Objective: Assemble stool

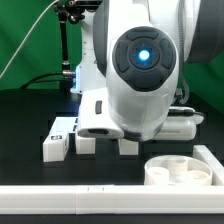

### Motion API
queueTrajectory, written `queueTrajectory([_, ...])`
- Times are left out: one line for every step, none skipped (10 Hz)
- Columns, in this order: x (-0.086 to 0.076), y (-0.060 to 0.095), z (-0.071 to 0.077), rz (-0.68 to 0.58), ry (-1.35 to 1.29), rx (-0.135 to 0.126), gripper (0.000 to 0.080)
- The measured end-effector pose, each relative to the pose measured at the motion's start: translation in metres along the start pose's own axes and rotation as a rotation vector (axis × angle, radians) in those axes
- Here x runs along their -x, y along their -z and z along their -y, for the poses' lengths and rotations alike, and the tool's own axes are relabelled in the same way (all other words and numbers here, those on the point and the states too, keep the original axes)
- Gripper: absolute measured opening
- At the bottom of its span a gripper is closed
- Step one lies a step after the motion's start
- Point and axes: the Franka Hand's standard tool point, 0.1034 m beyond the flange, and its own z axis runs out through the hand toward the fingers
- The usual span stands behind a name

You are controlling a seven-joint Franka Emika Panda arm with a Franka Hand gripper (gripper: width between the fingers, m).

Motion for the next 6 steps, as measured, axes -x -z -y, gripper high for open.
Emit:
queueTrajectory([-0.0024, -0.0033, -0.0014, -0.008, 0.011, -0.001, 0.0649])
queueTrajectory([-0.0027, -0.0063, -0.0023, -0.007, 0.019, -0.003, 0.0649])
queueTrajectory([-0.0031, -0.0076, -0.0026, -0.007, 0.027, -0.003, 0.0636])
queueTrajectory([-0.0037, -0.0074, -0.0024, -0.01, 0.034, -0.003, 0.0636])
queueTrajectory([-0.0037, -0.0074, -0.0024, -0.01, 0.037, -0.003, 0.0466])
queueTrajectory([-0.0038, -0.0072, -0.0022, -0.011, 0.038, -0.003, 0.0344])
